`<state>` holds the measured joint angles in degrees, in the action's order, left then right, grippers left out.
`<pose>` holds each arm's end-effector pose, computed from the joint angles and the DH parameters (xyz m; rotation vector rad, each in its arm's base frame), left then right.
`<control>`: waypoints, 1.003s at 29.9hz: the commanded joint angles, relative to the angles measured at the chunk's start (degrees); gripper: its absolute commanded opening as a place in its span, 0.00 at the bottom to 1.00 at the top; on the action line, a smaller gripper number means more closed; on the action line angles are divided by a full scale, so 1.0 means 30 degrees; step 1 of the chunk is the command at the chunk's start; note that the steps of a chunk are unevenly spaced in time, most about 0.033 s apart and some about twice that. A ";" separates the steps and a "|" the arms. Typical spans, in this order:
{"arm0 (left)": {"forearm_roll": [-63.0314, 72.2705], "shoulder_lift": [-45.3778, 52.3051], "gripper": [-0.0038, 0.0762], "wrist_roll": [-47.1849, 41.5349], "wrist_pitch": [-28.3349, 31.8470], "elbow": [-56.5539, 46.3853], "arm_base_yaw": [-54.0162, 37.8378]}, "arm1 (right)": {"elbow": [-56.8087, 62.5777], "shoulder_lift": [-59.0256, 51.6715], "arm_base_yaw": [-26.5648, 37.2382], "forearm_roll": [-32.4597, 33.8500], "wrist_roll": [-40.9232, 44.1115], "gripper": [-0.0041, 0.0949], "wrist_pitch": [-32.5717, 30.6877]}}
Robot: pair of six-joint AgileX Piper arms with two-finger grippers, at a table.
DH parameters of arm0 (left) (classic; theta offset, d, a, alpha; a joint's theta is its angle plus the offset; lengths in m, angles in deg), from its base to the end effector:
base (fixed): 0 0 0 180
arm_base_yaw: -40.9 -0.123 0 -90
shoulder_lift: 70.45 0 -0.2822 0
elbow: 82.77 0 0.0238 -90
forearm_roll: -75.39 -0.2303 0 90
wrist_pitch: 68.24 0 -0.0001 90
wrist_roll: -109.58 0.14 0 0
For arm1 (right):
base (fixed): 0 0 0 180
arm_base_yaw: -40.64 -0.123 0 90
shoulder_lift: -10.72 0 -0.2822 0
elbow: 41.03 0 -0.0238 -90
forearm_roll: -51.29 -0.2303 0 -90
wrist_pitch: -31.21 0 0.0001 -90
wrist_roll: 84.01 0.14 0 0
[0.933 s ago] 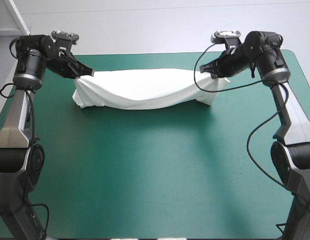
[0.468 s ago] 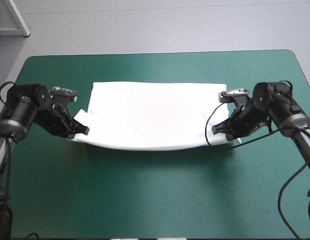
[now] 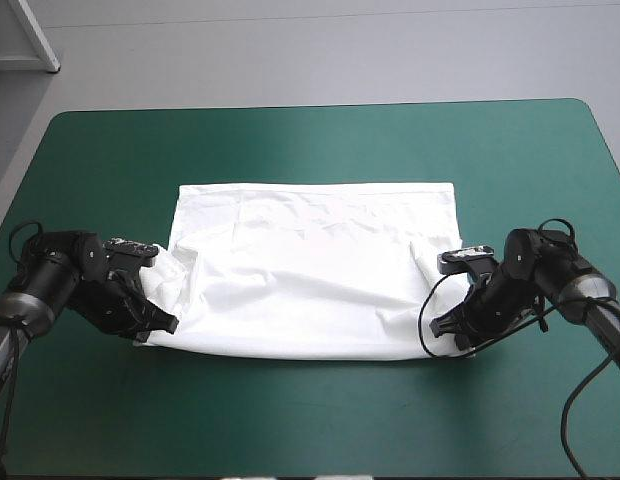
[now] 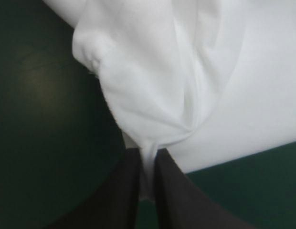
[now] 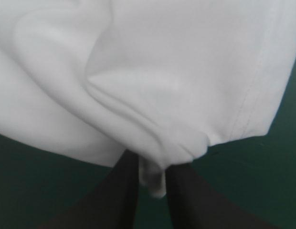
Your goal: Fold the cloth
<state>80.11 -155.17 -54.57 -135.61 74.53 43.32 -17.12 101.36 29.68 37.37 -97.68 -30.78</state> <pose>0.2130 -0.0196 0.2188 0.4403 3.0086 -0.1009 0.2225 0.0734 0.1947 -0.4900 3.0190 0.3322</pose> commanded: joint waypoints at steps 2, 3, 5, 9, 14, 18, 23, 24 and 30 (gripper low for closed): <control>0.0560 0.0612 0.40 0.0013 0.0475 0.0299 0.0044 | -0.0317 -0.1250 0.0108 -0.0739 -0.0516 0.61 0.1035; 0.0664 0.0612 0.48 0.0011 0.0475 0.0299 0.0044 | -0.0317 -0.1448 0.0108 -0.0786 -0.0516 0.66 0.1383; 0.0959 0.0612 0.61 0.0011 0.0475 0.0299 0.0044 | -0.0317 -0.1840 0.0108 -0.0786 -0.0516 0.70 0.1943; 0.1143 0.0612 0.74 0.0011 0.1082 0.0299 0.0044 | -0.0827 -0.2562 0.0108 -0.0786 -0.0516 0.70 0.2408; 0.1143 0.1191 0.74 -0.0426 0.2237 0.0694 0.0044 | -0.2471 -0.3291 0.0108 -0.0301 -0.0346 0.70 0.2384; 0.1015 0.2419 0.74 -0.0838 0.3396 0.2044 0.0044 | -0.3827 -0.3697 0.0108 0.0700 0.0232 0.70 0.2206; -0.1044 0.4304 0.74 -0.1884 0.4427 0.3209 0.0032 | -0.4128 -0.3822 0.0108 0.1049 0.0397 0.70 0.1831; -0.2141 0.4648 0.74 -0.2672 0.4517 0.3209 -0.0128 | -0.4128 -0.3822 0.0108 0.1011 0.0397 0.70 0.1739; -0.1914 0.4609 0.74 -0.3321 0.5204 0.3169 -0.1825 | -0.4128 -0.3822 0.0108 0.0718 0.0446 0.70 0.1592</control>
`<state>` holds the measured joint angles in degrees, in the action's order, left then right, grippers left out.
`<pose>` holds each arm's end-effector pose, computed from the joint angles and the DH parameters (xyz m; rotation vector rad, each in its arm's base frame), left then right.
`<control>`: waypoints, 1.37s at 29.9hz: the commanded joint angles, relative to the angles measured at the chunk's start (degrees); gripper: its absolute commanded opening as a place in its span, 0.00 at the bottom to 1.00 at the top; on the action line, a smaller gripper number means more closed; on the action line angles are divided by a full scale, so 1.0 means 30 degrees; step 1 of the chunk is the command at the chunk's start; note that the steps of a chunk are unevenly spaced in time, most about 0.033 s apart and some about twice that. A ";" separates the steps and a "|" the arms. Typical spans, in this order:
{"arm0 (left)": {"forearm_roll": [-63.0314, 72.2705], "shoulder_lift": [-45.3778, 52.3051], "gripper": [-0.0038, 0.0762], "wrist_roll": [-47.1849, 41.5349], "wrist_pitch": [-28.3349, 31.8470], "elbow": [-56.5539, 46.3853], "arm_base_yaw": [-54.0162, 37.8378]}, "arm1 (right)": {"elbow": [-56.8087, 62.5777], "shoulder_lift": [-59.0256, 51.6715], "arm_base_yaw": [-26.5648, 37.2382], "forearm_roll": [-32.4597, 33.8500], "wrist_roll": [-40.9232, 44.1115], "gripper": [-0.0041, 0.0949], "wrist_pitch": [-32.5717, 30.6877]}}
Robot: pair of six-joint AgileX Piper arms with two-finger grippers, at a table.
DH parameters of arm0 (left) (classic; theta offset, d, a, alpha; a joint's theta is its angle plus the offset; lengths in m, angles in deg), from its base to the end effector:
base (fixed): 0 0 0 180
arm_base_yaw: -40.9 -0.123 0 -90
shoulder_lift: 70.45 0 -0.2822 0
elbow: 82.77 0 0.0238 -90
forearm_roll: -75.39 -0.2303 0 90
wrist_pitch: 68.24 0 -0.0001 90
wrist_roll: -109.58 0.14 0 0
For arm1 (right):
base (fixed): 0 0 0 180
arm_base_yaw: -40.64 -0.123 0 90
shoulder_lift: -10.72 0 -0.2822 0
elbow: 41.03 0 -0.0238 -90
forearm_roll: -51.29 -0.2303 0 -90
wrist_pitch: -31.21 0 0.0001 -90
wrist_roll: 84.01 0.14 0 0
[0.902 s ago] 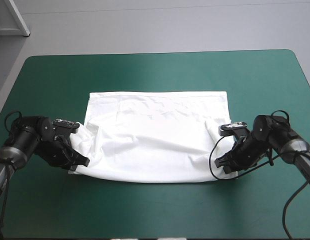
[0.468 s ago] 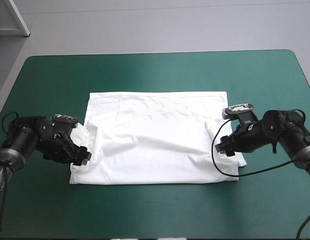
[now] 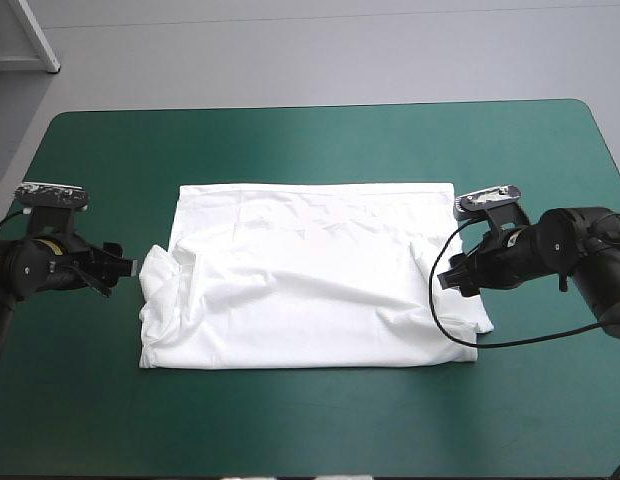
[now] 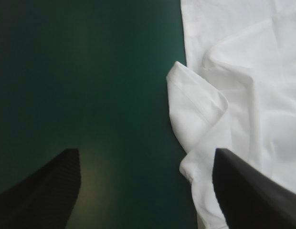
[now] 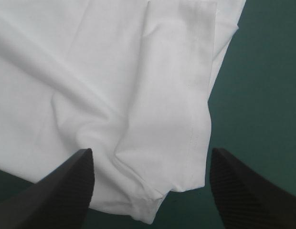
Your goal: Fold the cloth
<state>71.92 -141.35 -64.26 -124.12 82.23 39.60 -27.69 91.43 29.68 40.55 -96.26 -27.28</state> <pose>0.2220 0.0121 0.3200 0.1256 2.4736 0.1324 0.2417 0.0695 0.2868 -0.4565 2.6123 0.2369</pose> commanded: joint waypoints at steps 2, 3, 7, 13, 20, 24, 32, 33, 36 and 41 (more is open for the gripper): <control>0.1912 -0.0665 0.74 0.0404 0.1932 0.0602 -0.0848 | -0.0606 -0.0512 0.0108 -0.0542 -0.0026 0.70 0.0329; 0.2162 -0.1097 0.74 0.0560 0.2193 0.0602 -0.0848 | -0.0606 -0.0512 0.0108 -0.0542 -0.0026 0.70 0.0209; 0.3298 -0.3089 0.74 0.0782 0.3177 0.0602 -0.0848 | -0.0606 -0.0512 0.0108 -0.0590 -0.0026 0.70 -0.0345; 0.4813 -0.5825 0.74 0.1563 0.4752 0.0602 -0.0848 | -0.0606 -0.0512 0.0108 -0.1421 -0.0103 0.70 -0.0876; 0.4780 -0.8051 0.72 0.1661 0.4987 0.0191 -0.0810 | -0.0606 -0.0512 0.0108 -0.1421 -0.0069 0.70 -0.0876; 0.4780 -0.8488 0.64 0.1661 0.6216 -0.0967 -0.0810 | -0.0606 -0.0512 0.0108 -0.1421 -0.0069 0.69 -0.0730; 0.4780 -0.8538 0.36 0.1661 0.6273 -0.1806 -0.0810 | -0.0606 -0.0512 0.0108 -0.1388 -0.0069 0.70 -0.0557; 0.4813 -0.8538 0.31 0.1661 0.6273 -0.1806 -0.0810 | -0.0606 -0.0512 0.0108 -0.1388 -0.0069 0.70 -0.0562; 0.4813 -0.8538 0.15 0.1661 0.6273 -0.1806 -0.0810 | -0.0606 -0.0512 0.0108 -0.1388 -0.0069 0.70 -0.0470; 0.4634 -0.8024 0.07 0.1661 0.6549 -0.1806 -0.0810 | -0.0606 -0.0512 0.0108 -0.1388 -0.0069 0.66 -0.0437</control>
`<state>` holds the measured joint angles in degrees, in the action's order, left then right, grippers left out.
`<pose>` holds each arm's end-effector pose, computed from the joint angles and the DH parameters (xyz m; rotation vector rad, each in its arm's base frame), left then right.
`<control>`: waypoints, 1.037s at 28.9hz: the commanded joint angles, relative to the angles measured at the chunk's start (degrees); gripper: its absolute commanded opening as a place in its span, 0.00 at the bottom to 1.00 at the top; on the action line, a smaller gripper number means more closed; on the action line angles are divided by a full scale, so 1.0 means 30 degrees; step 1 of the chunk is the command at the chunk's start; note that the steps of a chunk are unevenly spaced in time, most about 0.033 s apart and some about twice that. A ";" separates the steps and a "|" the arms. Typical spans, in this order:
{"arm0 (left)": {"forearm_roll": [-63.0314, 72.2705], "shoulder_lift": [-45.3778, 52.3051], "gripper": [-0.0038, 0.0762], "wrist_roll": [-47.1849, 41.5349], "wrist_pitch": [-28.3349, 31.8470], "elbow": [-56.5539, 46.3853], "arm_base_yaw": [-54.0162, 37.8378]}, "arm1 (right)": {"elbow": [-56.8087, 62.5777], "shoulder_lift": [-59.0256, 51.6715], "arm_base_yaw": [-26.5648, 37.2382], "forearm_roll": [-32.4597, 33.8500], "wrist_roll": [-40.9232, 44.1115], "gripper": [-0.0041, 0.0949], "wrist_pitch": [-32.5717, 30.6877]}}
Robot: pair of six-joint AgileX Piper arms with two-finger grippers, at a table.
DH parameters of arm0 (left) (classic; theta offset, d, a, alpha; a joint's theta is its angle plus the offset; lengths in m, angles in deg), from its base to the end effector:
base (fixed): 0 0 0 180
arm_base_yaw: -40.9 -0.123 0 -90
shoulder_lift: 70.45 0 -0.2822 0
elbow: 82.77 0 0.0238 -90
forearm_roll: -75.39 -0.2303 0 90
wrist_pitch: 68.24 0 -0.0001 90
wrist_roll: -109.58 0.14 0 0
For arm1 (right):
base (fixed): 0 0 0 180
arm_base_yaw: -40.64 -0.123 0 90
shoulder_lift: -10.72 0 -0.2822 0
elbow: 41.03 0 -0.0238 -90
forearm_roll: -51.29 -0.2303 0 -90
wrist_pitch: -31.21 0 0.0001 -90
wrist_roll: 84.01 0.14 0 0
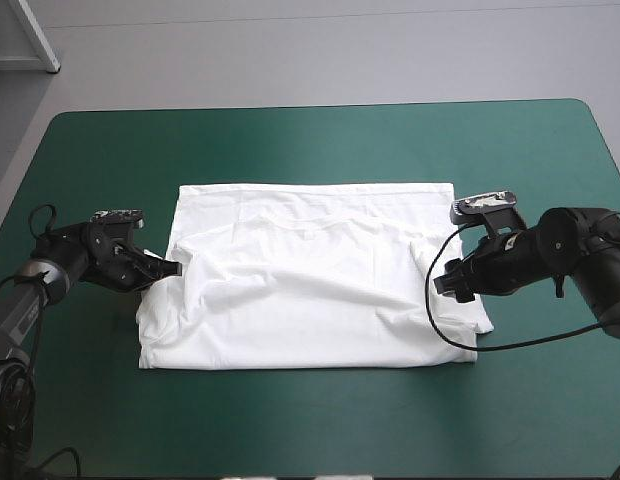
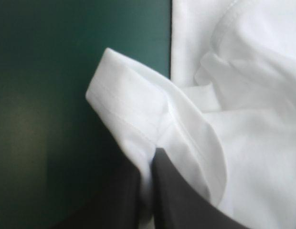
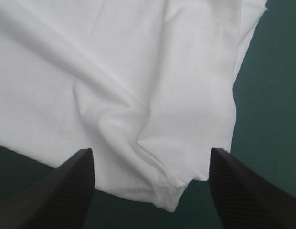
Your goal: Fold the cloth
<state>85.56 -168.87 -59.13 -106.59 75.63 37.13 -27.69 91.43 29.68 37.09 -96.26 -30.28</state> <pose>0.3052 0.0047 0.1786 0.0177 2.7484 -0.1177 0.2338 0.0760 0.2852 -0.4477 2.6586 0.3230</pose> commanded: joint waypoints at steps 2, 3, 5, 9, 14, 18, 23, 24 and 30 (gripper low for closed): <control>-0.0048 0.1654 0.07 -0.0047 0.0937 0.0395 0.0014 | -0.0606 -0.0512 0.0108 -0.0232 -0.0104 0.63 0.0565; -0.0048 0.1983 0.07 -0.0083 0.1077 0.0395 0.0014 | -0.0606 -0.0512 0.0108 -0.0232 -0.0140 0.62 0.0565; -0.0121 0.2641 0.07 -0.0303 0.1370 0.0395 0.0014 | -0.0606 -0.0512 0.0108 -0.0232 -0.0140 0.60 0.0565; -0.0711 0.4140 0.07 -0.1993 0.1419 0.0395 0.0014 | -0.0606 -0.0512 0.0108 -0.0232 -0.0140 0.57 0.0565; 0.1624 0.5554 0.07 -0.0911 0.0947 0.0395 0.0053 | -0.0606 -0.0512 0.0108 -0.0232 -0.0140 0.57 0.0899; 0.6295 0.6053 0.07 0.2591 0.0093 0.0395 0.0053 | -0.0606 -0.0512 0.0108 -0.0232 -0.0183 0.57 0.1141; 1.0649 0.6053 0.07 0.6685 -0.1125 0.0183 0.0405 | -0.0606 -0.0476 0.0108 -0.0195 -0.0210 0.57 0.1228; 1.0794 0.6053 0.07 0.6985 -0.0959 0.0086 0.0630 | -0.0606 -0.0451 0.0108 -0.0195 -0.0210 0.57 0.1228; 1.0131 0.5253 0.09 0.7866 -0.0702 -0.0999 0.2225 | -0.0606 -0.0451 0.0108 -0.0195 -0.0210 0.57 0.1191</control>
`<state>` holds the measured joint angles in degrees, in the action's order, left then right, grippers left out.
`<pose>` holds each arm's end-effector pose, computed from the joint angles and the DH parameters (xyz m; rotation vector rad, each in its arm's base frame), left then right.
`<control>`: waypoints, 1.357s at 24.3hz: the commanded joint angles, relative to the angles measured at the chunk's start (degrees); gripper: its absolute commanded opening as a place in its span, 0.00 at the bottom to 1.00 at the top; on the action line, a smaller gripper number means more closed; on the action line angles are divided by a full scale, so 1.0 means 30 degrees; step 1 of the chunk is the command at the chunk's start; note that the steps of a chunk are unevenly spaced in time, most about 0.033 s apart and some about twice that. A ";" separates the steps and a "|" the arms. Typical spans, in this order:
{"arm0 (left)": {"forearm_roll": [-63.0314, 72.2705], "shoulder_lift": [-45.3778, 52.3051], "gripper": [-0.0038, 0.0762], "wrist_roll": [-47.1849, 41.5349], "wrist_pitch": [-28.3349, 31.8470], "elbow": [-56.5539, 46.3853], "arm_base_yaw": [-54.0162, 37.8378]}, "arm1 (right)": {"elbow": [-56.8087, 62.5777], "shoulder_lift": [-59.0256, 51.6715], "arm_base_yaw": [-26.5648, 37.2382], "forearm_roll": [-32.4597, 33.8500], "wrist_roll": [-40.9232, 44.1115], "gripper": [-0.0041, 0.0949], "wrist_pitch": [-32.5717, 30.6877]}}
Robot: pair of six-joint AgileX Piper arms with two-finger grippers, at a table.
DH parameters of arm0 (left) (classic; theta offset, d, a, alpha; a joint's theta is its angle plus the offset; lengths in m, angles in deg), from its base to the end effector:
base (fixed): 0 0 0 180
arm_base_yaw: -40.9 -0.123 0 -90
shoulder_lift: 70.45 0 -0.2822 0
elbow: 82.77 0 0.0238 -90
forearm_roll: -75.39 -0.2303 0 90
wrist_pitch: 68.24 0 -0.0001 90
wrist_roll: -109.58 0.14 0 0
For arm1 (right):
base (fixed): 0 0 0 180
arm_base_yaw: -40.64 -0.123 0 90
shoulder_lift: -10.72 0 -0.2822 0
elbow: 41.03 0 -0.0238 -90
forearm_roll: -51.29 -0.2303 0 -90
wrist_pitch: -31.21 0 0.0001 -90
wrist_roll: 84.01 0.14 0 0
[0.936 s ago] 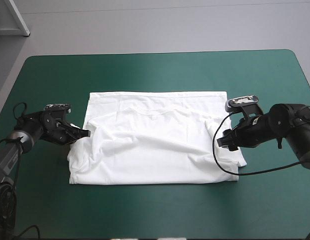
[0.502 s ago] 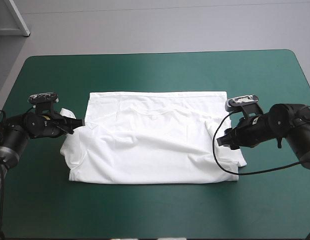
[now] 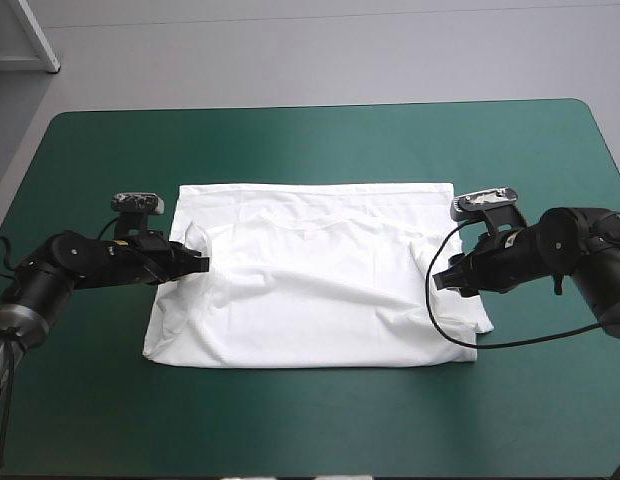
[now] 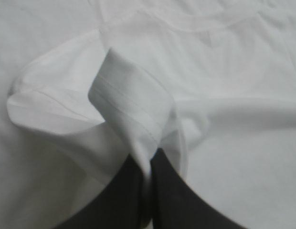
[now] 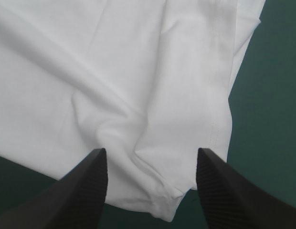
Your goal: Fold the cloth
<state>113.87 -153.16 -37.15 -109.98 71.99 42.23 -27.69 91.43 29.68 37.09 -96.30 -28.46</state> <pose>0.2660 -0.0642 0.2529 0.2615 2.4356 -0.5207 0.2378 0.0763 0.2871 -0.4380 2.6286 0.3181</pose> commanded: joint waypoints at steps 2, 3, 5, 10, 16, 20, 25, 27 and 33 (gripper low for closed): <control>0.0692 -0.0504 0.17 0.0617 0.0257 0.0214 0.0892 | -0.0606 -0.0451 0.0108 -0.0195 -0.0445 0.57 0.0544; 0.0692 -0.0722 0.27 0.0617 0.0359 0.0214 0.1049 | -0.0606 -0.0451 0.0108 -0.0162 -0.0494 0.57 0.0544; 0.0746 -0.0834 0.56 0.0668 0.0604 0.0214 0.1134 | -0.0606 -0.0451 0.0108 0.0274 -0.0494 0.57 0.0418; 0.0415 -0.0840 0.93 0.0297 0.0227 0.0718 0.1134 | -0.0606 -0.1075 0.0108 0.1868 0.0355 0.57 0.0246; -0.5473 -0.0163 0.93 -0.3276 -0.3236 0.4175 0.1134 | 0.0507 -0.2429 0.0108 0.4735 0.2550 0.57 -0.1038; -1.0370 0.1278 0.93 -0.5957 -0.4079 0.4582 0.1134 | 0.4255 -0.3888 0.0142 0.5264 0.3050 0.57 -0.0472; -1.1202 0.2372 0.93 -0.6853 -0.5184 0.4582 0.1134 | 0.7313 -0.4685 0.0142 0.4735 0.3397 0.57 0.2456; -1.1165 0.2551 0.93 -0.6891 -0.5365 0.4582 0.1134 | 0.7791 -0.4455 0.0142 0.4288 0.3362 0.57 0.3289; -1.1136 0.2623 0.93 -0.6970 -0.5747 0.4582 0.1134 | 0.7894 -0.2767 0.0142 0.4288 0.3249 0.57 0.5661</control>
<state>80.17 -146.78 -57.28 -128.34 83.84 45.18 -2.68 81.76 29.73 50.04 -86.34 -16.98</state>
